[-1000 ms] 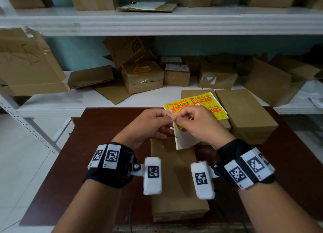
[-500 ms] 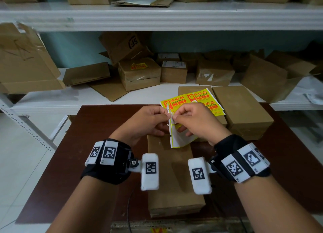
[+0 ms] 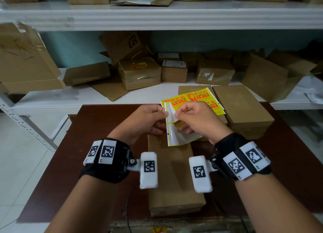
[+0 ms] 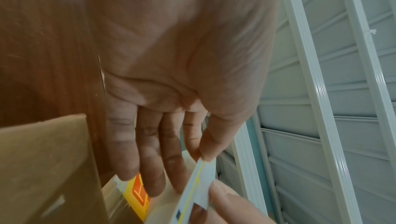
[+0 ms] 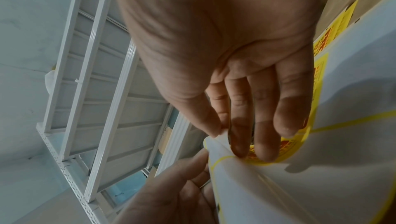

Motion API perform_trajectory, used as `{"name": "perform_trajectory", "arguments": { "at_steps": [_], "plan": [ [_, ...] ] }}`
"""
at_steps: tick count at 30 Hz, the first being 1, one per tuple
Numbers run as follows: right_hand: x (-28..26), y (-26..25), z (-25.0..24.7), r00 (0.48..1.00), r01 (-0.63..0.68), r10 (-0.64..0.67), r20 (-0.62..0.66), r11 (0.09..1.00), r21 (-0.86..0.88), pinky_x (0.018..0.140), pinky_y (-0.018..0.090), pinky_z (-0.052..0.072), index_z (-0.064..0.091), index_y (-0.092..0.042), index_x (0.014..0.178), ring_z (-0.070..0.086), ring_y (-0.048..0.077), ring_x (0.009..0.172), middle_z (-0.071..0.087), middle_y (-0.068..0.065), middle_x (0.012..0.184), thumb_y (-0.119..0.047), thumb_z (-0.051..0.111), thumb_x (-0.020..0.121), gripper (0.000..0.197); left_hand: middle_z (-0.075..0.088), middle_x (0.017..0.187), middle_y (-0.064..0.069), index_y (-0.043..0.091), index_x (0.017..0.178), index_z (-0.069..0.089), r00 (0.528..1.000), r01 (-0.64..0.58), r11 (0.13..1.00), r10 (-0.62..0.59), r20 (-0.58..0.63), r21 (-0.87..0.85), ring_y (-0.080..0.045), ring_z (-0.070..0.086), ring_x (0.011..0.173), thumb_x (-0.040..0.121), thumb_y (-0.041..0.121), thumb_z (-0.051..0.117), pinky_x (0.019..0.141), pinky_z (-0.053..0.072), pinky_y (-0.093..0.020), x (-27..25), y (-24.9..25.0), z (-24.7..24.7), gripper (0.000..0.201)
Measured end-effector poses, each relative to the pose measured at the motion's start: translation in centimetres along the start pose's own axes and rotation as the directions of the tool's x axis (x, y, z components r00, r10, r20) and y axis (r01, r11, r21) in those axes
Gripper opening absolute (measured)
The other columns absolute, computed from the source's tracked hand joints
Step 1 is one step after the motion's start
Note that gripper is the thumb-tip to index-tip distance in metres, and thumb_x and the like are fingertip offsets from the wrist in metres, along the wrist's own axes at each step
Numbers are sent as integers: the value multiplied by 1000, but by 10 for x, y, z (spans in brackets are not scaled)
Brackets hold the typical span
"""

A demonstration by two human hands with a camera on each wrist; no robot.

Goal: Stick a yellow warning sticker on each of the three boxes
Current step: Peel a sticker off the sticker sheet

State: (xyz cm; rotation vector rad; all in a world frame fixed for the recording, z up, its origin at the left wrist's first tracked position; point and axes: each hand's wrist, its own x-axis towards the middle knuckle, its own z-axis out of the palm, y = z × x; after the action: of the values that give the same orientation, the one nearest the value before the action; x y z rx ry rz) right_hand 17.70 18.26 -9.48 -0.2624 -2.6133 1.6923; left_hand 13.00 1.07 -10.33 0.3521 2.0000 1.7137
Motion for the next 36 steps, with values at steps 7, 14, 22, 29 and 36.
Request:
{"name": "perform_trajectory", "arguments": {
  "at_steps": [7, 14, 22, 29, 36],
  "plan": [
    [1, 0, 2, 1000, 12, -12, 4, 1000, 7, 51, 26, 49, 72, -9, 89, 74, 23, 67, 77, 10, 90, -20, 68, 93, 12, 70, 83, -1, 15, 96, 64, 1000, 2, 1000, -3, 10, 18, -10, 69, 72, 97, 29, 61, 72, 53, -30, -1, 1, 3, 14],
    [1, 1, 2, 999, 39, -39, 12, 999, 20, 52, 27, 53, 74, -7, 95, 68, 15, 61, 76, 14, 91, -16, 67, 94, 11, 73, 91, -3, 22, 82, 69, 999, -29, 999, 28, 32, 21, -17, 66, 88, 94, 33, 65, 91, 55, -46, 1, -1, 6, 18],
    [1, 3, 2, 999, 30, -32, 17, 998, 62, 55, 30, 53, 70, -7, 90, 69, 18, 61, 75, 15, 87, -17, 68, 94, 12, 65, 77, -3, 15, 81, 65, 999, -37, 999, 36, 11, 16, -15, 58, 72, 96, 26, 64, 70, 55, -29, 5, -3, 9, 19],
    [0, 3, 1, 998, 33, -36, 43, 998, 61, 51, 26, 50, 66, -15, 84, 69, 17, 62, 72, 3, 79, -14, 63, 96, 12, 57, 81, -13, 13, 85, 62, 999, -44, 999, 44, -10, -9, -11, 55, 63, 97, 18, 62, 52, 51, -18, 4, -3, 9, 13],
    [-1, 0, -2, 999, 30, -32, 30, 996, 83, 51, 26, 49, 67, -10, 91, 70, 20, 65, 71, 8, 85, -15, 63, 97, 9, 55, 88, -18, 7, 97, 63, 997, -44, 998, 40, -62, -50, -16, 55, 66, 96, 15, 63, 52, 52, -21, 7, -6, 6, 8]
  ]
}}
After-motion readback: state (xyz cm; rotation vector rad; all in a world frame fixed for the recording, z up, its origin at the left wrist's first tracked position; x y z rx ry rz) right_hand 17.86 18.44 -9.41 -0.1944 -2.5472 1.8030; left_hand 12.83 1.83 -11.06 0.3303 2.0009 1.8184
